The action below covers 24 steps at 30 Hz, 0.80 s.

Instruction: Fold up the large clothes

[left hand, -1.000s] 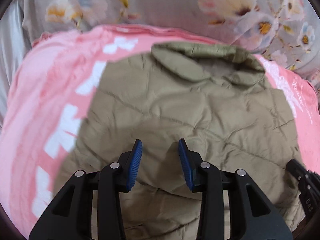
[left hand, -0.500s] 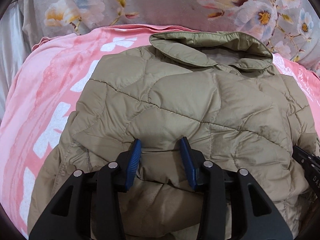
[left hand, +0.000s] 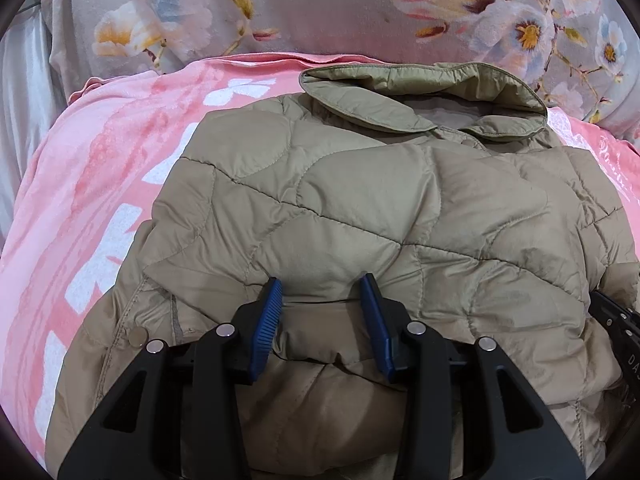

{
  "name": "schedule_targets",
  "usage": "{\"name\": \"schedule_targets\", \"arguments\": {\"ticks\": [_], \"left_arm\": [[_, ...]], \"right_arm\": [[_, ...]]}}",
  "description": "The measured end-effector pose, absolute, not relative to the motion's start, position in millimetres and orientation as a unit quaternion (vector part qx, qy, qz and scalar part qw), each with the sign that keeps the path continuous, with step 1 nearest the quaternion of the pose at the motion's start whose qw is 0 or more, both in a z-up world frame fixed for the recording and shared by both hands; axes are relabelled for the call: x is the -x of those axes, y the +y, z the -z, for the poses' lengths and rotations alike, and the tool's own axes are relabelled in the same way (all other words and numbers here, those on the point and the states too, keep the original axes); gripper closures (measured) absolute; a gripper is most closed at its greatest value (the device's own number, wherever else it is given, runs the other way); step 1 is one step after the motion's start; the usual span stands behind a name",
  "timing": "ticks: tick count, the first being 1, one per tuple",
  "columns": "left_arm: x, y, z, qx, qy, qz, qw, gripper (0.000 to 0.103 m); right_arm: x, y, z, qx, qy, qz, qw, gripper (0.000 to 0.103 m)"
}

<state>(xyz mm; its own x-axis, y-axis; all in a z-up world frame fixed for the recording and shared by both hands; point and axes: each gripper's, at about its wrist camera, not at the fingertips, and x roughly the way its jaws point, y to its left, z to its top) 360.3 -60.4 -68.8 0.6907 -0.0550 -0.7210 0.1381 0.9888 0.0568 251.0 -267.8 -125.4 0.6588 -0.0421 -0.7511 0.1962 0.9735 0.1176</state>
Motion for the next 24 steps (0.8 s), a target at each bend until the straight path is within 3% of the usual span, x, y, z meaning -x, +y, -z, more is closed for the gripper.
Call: {"name": "schedule_targets", "arguments": {"ticks": [24], "left_arm": [[-359.8, -62.6, 68.4, -0.061, 0.387, 0.046, 0.919, 0.063]], "right_arm": [[-253.5, -266.7, 126.0, -0.083, 0.406, 0.074, 0.907, 0.103]]}}
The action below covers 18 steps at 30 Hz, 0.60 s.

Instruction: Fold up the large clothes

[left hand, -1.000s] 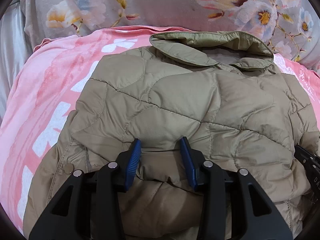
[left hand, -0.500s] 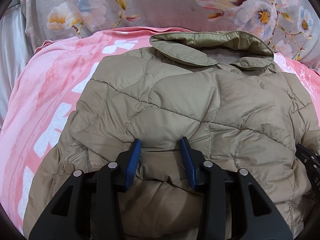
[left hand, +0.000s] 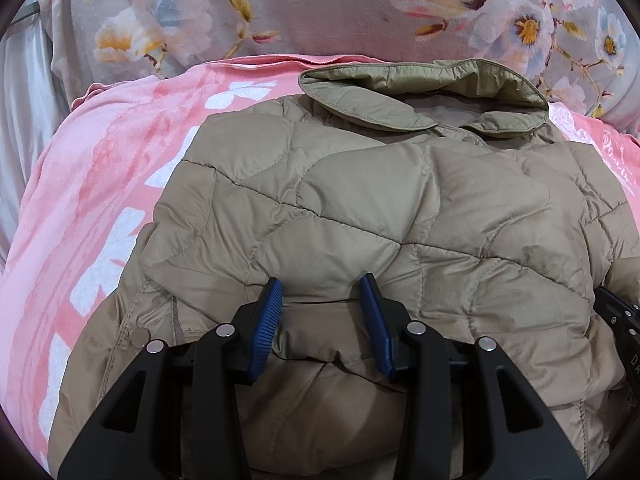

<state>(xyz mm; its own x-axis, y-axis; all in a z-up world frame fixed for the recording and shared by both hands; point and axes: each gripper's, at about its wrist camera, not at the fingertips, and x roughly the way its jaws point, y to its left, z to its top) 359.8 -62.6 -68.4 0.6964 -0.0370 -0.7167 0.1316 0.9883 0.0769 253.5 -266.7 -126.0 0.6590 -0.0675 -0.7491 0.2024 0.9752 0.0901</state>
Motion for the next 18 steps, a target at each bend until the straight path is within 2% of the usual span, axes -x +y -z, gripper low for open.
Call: {"name": "schedule_targets", "arguments": {"ticks": [8, 10, 11, 12, 14, 15, 16, 18], "left_arm": [[-358.9, -63.5, 68.2, -0.060, 0.387, 0.046, 0.919, 0.063], [-358.0, -60.6, 65.7, -0.049, 0.387, 0.056, 0.919, 0.060], [-357.9, -54.4, 61.5, -0.032, 0.389, 0.073, 0.918, 0.053], [-358.3, -47.4, 55.4, -0.012, 0.395, 0.092, 0.914, 0.046], [-361.2, -36.7, 38.9, 0.026, 0.403, 0.118, 0.907, 0.034], [-365.3, -30.6, 25.3, 0.047, 0.396, 0.126, 0.908, 0.029], [-371.3, -26.9, 11.0, 0.067, 0.386, 0.134, 0.910, 0.025], [-389.5, -25.9, -10.5, 0.102, 0.377, 0.146, 0.909, 0.013]], "right_arm": [[-253.0, -269.4, 126.6, -0.100, 0.403, 0.066, 0.907, 0.103], [-251.9, -275.1, 126.5, -0.123, 0.401, 0.054, 0.906, 0.103], [-250.9, -279.3, 125.3, -0.137, 0.399, 0.042, 0.906, 0.102], [-249.5, -283.4, 122.9, -0.151, 0.400, 0.031, 0.903, 0.097], [-246.2, -287.1, 113.3, -0.166, 0.398, 0.014, 0.902, 0.081], [-244.7, -288.8, 103.7, -0.171, 0.385, 0.005, 0.907, 0.064], [-244.2, -288.4, 95.3, -0.169, 0.372, 0.004, 0.913, 0.053], [-253.8, -289.6, 71.0, -0.166, 0.343, 0.002, 0.924, 0.047]]}}
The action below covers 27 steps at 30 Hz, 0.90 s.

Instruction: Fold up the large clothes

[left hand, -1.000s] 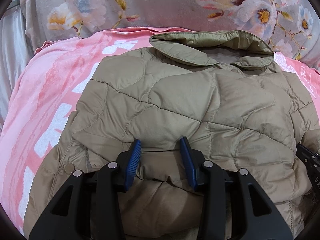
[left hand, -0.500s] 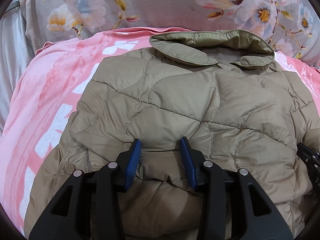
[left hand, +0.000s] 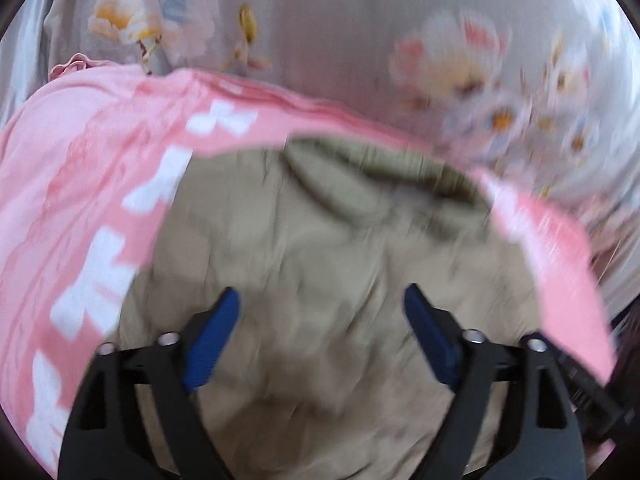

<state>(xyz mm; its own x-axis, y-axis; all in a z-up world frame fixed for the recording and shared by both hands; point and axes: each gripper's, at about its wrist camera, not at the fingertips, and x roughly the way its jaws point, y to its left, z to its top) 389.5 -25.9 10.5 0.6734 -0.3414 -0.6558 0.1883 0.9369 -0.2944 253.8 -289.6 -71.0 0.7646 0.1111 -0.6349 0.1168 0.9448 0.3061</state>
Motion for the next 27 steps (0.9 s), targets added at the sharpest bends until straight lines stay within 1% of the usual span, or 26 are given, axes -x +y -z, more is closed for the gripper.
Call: {"name": "schedule_targets", "arguments": {"ticks": [3, 5, 7, 9, 10, 11, 12, 13, 14, 15, 16, 18, 20, 23, 27], "left_arm": [[-429.8, -36.2, -22.5, 0.145, 0.395, 0.166, 0.892, 0.012], [-458.8, -42.2, -16.1, 0.178, 0.409, 0.164, 0.880, 0.013], [-485.6, -49.5, 0.2, 0.195, 0.433, 0.157, 0.866, 0.017], [-503.7, -54.6, 19.9, 0.214, 0.464, 0.160, 0.845, 0.026], [-511.6, -55.2, 28.9, 0.227, 0.474, 0.158, 0.836, 0.033], [-514.0, -55.7, 33.7, 0.233, 0.477, 0.156, 0.833, 0.038], [-517.5, -56.3, 37.2, 0.233, 0.476, 0.154, 0.834, 0.047], [-519.6, -59.2, 39.6, 0.219, 0.477, 0.151, 0.837, 0.052], [-517.0, -62.3, 41.7, 0.209, 0.480, 0.154, 0.838, 0.069], [-517.0, -65.9, 44.8, 0.196, 0.486, 0.160, 0.837, 0.079], [-515.4, -67.5, 46.8, 0.189, 0.489, 0.166, 0.835, 0.089], [-507.4, -68.6, 46.9, 0.174, 0.481, 0.170, 0.842, 0.093], [-500.3, -70.6, 48.1, 0.145, 0.476, 0.171, 0.850, 0.099], [-493.5, -68.7, 58.2, 0.124, 0.474, 0.173, 0.855, 0.099], [-488.5, -69.7, 69.2, 0.109, 0.466, 0.169, 0.862, 0.100]], "right_arm": [[-282.5, -296.3, 52.5, -0.206, 0.328, -0.026, 0.922, 0.043], [-315.1, -304.5, 50.4, -0.260, 0.325, -0.049, 0.908, 0.043], [-342.5, -307.3, 57.6, -0.292, 0.331, -0.053, 0.896, 0.043], [-367.0, -306.8, 67.5, -0.300, 0.341, -0.038, 0.890, 0.043], [-372.9, -305.4, 71.5, -0.301, 0.344, -0.030, 0.889, 0.043], [-381.4, -306.1, 78.3, -0.308, 0.350, -0.021, 0.884, 0.043], [-386.8, -307.0, 84.7, -0.318, 0.354, -0.019, 0.879, 0.044], [-392.6, -308.8, 91.4, -0.331, 0.357, -0.017, 0.873, 0.051], [-396.8, -310.5, 97.9, -0.343, 0.359, -0.017, 0.868, 0.059], [-399.5, -310.1, 101.4, -0.343, 0.362, -0.019, 0.866, 0.084], [-399.6, -308.6, 102.4, -0.334, 0.366, -0.016, 0.868, 0.096], [-394.5, -303.8, 95.2, -0.297, 0.355, -0.013, 0.887, 0.099], [-389.7, -298.5, 88.8, -0.257, 0.347, -0.011, 0.902, 0.099], [-391.0, -291.7, 94.1, -0.193, 0.370, 0.006, 0.909, 0.100], [-397.5, -297.7, 115.9, -0.194, 0.400, 0.011, 0.895, 0.102]]}}
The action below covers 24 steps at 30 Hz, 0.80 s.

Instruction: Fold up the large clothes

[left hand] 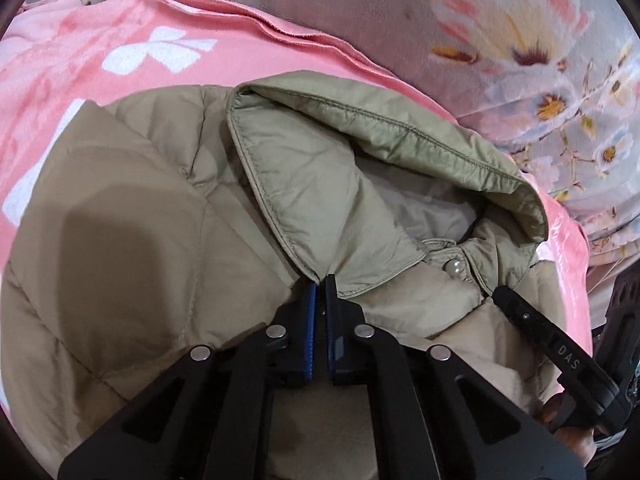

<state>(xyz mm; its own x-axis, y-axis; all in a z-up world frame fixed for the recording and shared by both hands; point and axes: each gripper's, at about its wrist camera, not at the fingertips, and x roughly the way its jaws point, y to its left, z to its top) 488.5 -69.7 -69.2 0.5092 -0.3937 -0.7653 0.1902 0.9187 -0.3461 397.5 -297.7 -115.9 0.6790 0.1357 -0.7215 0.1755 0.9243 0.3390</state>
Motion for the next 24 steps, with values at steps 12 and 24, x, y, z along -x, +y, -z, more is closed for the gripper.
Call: {"name": "schedule_targets", "arguments": {"ticks": [12, 24], "left_arm": [[-479.3, -89.1, 77.0, 0.045, 0.434, 0.147, 0.887, 0.100], [-456.8, -38.0, 30.1, 0.049, 0.440, 0.140, 0.886, 0.097]], "right_arm": [[-396.8, -297.6, 138.4, -0.202, 0.399, 0.021, 0.894, 0.103], [-342.7, -314.2, 98.7, -0.172, 0.416, 0.025, 0.893, 0.091]]}}
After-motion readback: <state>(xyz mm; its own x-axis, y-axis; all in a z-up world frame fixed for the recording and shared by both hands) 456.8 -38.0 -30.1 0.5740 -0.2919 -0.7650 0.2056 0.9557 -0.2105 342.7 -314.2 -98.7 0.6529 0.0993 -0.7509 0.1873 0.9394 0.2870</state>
